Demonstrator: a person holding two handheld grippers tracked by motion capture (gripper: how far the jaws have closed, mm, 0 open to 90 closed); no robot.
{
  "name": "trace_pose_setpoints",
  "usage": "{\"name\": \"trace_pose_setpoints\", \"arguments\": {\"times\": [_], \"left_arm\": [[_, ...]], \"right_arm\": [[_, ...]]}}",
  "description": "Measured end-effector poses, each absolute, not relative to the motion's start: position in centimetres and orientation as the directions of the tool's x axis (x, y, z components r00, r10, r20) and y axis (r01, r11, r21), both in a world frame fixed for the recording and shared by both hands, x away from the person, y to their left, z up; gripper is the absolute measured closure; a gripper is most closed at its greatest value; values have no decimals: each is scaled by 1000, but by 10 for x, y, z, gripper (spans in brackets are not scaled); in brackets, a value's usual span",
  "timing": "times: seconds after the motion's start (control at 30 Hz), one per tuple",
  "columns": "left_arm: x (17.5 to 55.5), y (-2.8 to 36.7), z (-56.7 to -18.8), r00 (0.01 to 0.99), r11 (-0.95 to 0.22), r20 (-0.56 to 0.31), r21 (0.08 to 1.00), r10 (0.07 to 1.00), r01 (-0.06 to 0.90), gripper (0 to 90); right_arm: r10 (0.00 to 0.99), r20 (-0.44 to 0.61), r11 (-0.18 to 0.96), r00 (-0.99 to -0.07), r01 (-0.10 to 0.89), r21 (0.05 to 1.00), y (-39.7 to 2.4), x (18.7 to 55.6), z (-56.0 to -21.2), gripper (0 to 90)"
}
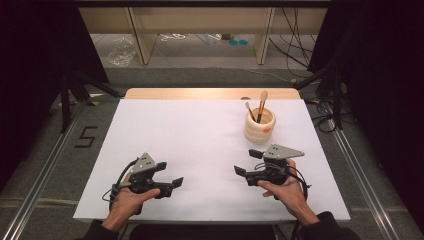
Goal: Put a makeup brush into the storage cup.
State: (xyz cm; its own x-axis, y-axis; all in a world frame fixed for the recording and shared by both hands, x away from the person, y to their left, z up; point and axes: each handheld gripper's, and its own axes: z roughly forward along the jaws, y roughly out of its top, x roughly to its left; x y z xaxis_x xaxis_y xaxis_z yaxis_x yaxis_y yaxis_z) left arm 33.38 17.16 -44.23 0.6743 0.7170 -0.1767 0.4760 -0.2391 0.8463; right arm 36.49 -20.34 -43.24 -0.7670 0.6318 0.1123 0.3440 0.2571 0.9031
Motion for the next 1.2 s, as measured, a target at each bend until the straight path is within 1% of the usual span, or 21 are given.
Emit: {"name": "trace_pose_setpoints", "arguments": {"times": [0.17,0.23,0.5,0.53,0.73,0.8,1.2], "left_arm": [[334,172,-443,674,-239,-177,846,717,477,169],[334,172,-443,673,-238,-177,846,718,476,169],[334,171,-443,675,-236,-178,848,716,474,169],[334,171,-443,675,-236,-178,848,716,475,169],[334,172,-443,672,-240,-175,846,719,476,169],[334,172,-443,672,-238,-176,846,720,477,169],[334,172,-443,673,-246,-172,844,719,478,169]], "right_arm": [[628,111,269,-770,349,898,-202,360,-435,182],[641,94,281,-762,346,895,-202,357,-435,180],[670,87,274,-737,354,894,-202,351,-437,178],[674,80,287,-735,359,888,-203,350,-436,178],[678,99,265,-729,368,892,-202,345,-437,178],[684,83,277,-725,363,890,-203,344,-436,176],[691,95,258,-717,368,893,-205,344,-437,175]]}}
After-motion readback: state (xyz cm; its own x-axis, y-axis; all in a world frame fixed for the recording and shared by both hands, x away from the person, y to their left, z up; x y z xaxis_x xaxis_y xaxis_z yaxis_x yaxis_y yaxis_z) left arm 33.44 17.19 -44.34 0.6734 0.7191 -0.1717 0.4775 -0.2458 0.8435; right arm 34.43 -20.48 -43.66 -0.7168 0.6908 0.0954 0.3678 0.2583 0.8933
